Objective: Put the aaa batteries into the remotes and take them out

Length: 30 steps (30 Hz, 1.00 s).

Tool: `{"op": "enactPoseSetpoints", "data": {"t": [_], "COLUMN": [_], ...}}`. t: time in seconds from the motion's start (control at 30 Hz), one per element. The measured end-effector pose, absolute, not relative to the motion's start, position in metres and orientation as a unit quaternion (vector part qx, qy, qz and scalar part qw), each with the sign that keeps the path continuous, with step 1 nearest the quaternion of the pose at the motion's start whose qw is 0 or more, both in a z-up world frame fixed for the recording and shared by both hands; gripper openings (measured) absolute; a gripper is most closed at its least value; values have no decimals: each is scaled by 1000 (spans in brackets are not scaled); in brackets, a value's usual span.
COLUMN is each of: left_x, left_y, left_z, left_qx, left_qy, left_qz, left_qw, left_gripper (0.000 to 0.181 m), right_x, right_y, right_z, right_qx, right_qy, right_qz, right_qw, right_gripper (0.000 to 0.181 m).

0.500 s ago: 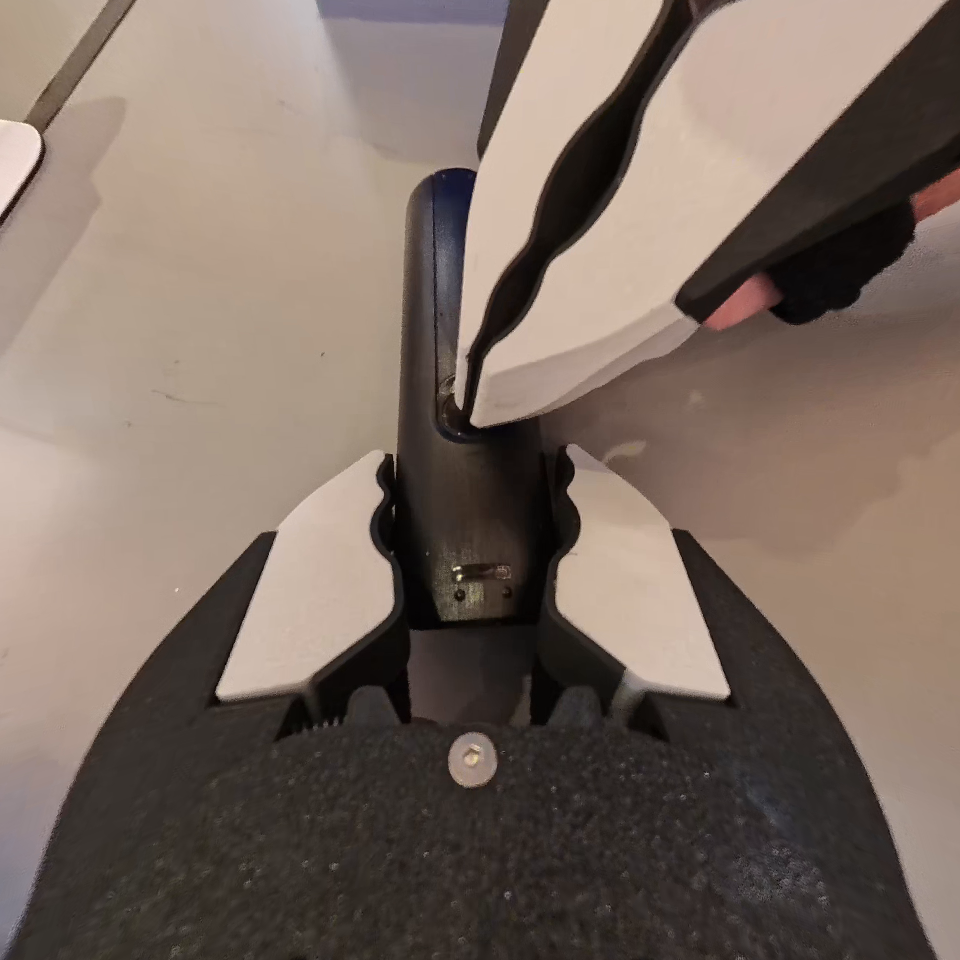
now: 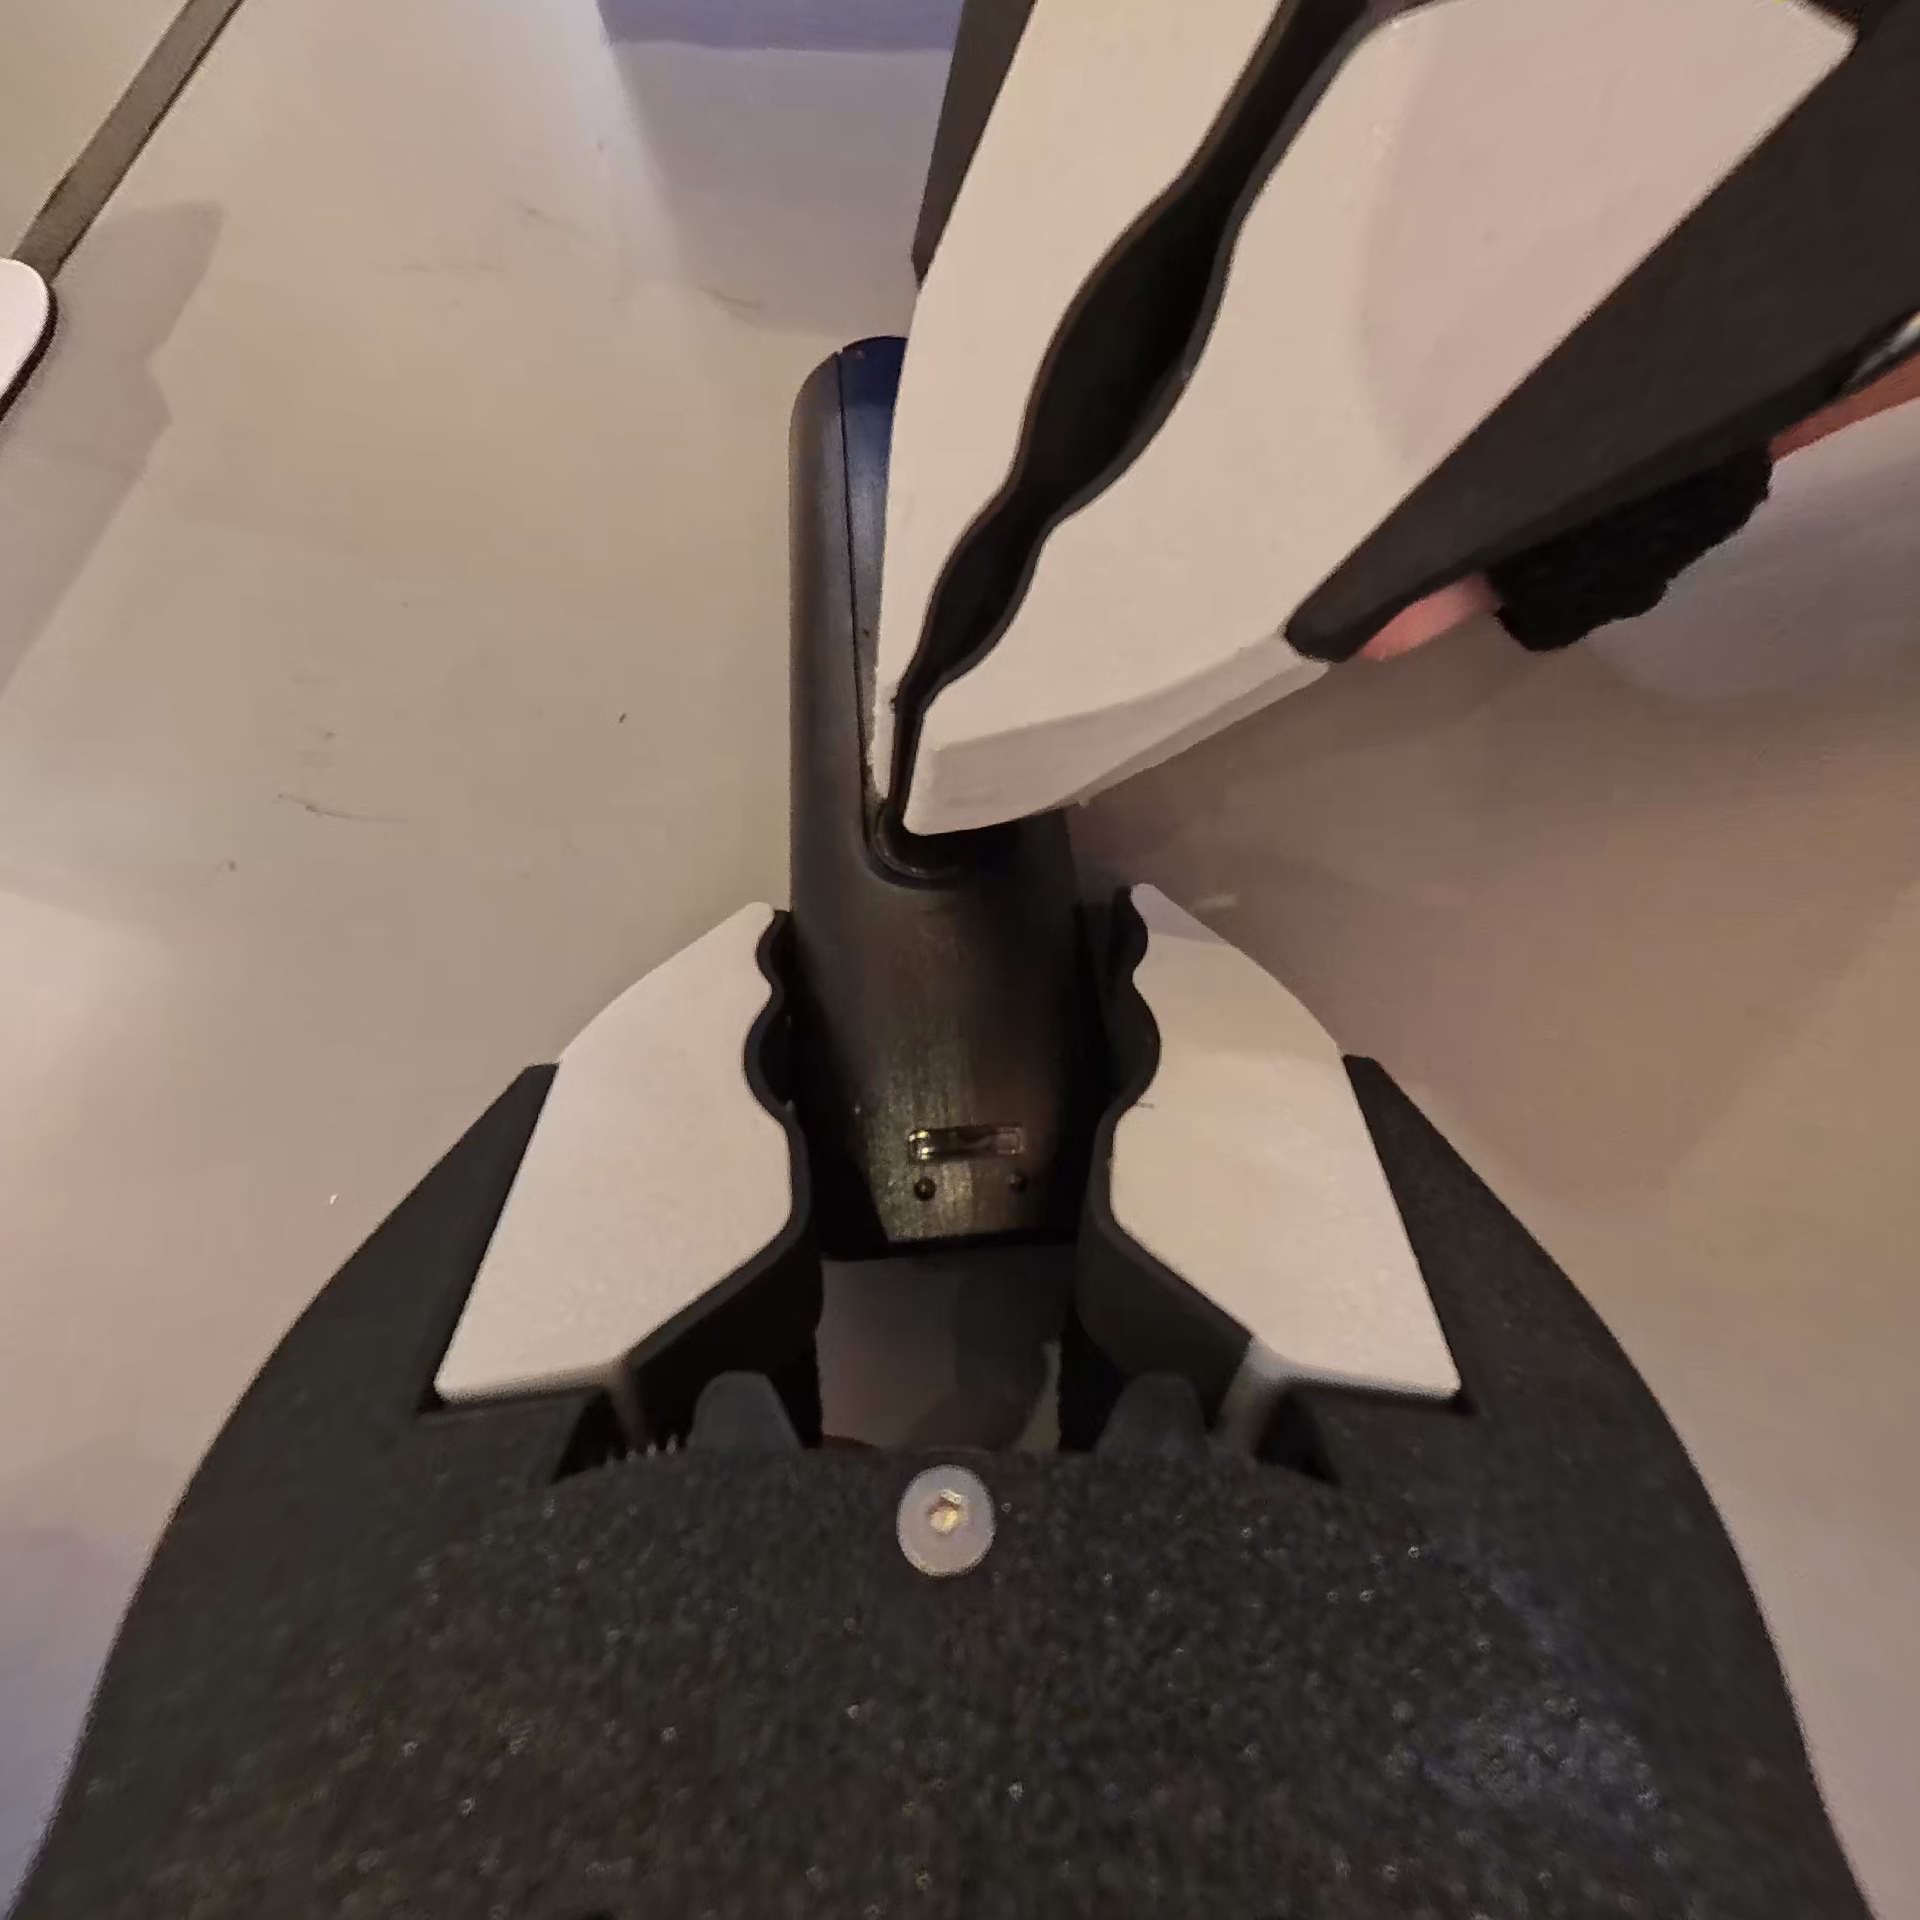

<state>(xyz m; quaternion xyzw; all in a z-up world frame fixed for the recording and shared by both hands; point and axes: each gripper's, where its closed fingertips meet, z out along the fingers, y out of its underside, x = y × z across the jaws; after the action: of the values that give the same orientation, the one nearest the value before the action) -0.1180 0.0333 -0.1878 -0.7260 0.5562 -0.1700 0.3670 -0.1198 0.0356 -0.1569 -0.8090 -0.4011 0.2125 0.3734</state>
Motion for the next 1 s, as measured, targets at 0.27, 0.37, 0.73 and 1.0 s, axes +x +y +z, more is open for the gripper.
{"op": "enactPoseSetpoints", "data": {"t": [0.27, 0.37, 0.73, 1.0], "left_x": [-118, -116, -113, -104], "left_y": [34, 33, 20, -5], "left_z": [-188, -187, -179, -148], "left_qx": [-727, -723, -688, -616], "left_qy": [554, 557, 587, 621], "left_qz": [-169, -176, -229, -269], "left_qw": [368, 368, 360, 403], "left_gripper": [52, 53, 53, 49], "right_x": [-120, -120, -97, -92], "right_y": [36, 33, 13, 6], "right_z": [-160, -157, -162, -183], "right_qx": [-816, -814, -699, -711], "right_qy": [-391, -390, -586, -616], "right_qz": [222, 238, 159, 142], "right_qw": [364, 358, 378, 309], "right_gripper": [1, 0, 73, 56]}}
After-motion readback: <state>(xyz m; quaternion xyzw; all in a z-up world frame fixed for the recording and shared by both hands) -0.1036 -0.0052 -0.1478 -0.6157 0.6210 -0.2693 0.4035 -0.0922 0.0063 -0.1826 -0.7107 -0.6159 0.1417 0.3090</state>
